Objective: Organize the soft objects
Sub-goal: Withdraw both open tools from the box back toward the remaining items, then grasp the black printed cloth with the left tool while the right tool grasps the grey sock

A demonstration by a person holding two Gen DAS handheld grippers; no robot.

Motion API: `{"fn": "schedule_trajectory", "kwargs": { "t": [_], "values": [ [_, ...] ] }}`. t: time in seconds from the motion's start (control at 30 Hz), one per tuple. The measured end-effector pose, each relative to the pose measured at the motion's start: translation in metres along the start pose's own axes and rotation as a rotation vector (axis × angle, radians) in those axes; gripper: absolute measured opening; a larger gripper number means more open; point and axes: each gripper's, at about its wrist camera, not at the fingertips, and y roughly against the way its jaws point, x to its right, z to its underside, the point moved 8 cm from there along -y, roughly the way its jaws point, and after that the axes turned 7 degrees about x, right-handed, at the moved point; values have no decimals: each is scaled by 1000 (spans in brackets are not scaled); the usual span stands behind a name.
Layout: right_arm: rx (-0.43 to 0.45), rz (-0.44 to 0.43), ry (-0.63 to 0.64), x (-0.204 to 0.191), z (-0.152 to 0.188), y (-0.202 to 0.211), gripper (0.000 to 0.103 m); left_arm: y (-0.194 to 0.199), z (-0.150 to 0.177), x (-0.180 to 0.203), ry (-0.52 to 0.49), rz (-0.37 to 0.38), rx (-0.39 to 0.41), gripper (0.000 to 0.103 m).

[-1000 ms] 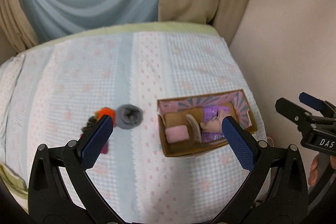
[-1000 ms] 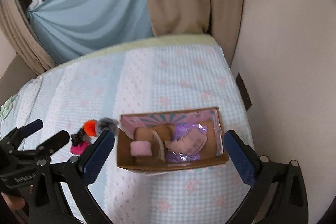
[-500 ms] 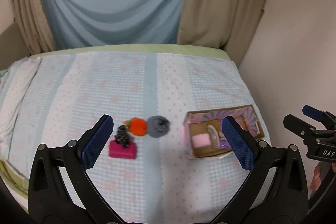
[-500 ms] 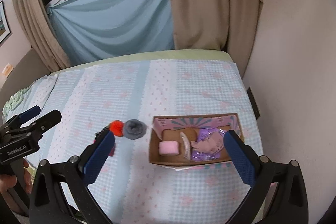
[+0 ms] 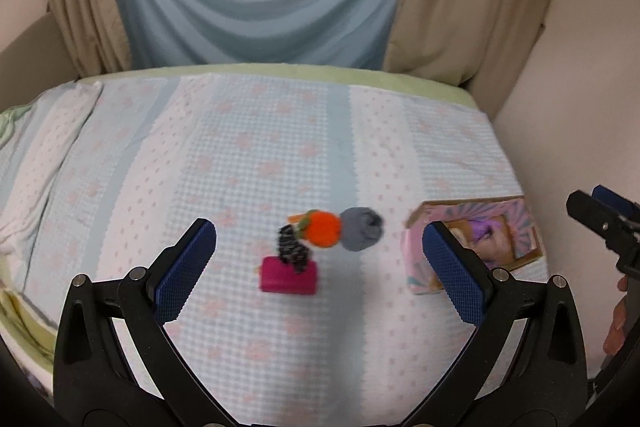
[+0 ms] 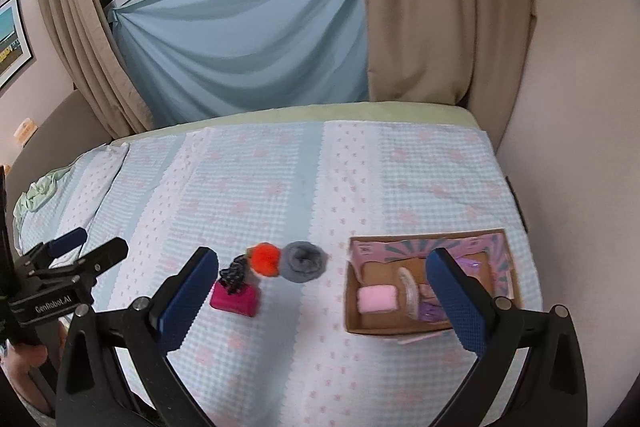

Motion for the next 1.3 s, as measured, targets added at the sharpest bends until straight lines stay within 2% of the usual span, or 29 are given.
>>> {"fn": "schedule_trajectory", "kwargs": {
  "t": [0.3,0.63,0.87,1.13,1.3],
  "values": [
    [-74,-18,-85,-36,24,-74,103,-64,36,-42,-10,50,-71,103],
    [-142,15,-247,-53,82,-178,103,-178,100,-55,-61,125,-168,103],
    [-168,44,-409,-44,124,-249,103,-254,140,-56,-123,178,-177,103],
    [-193,101,-555,-23,159,-319,103,-316,173,-57,-123,211,-211,100],
    [-209,111,-645,-14,170,-347,103,-339,182,-54,-153,239,-238,91]
  ]
}}
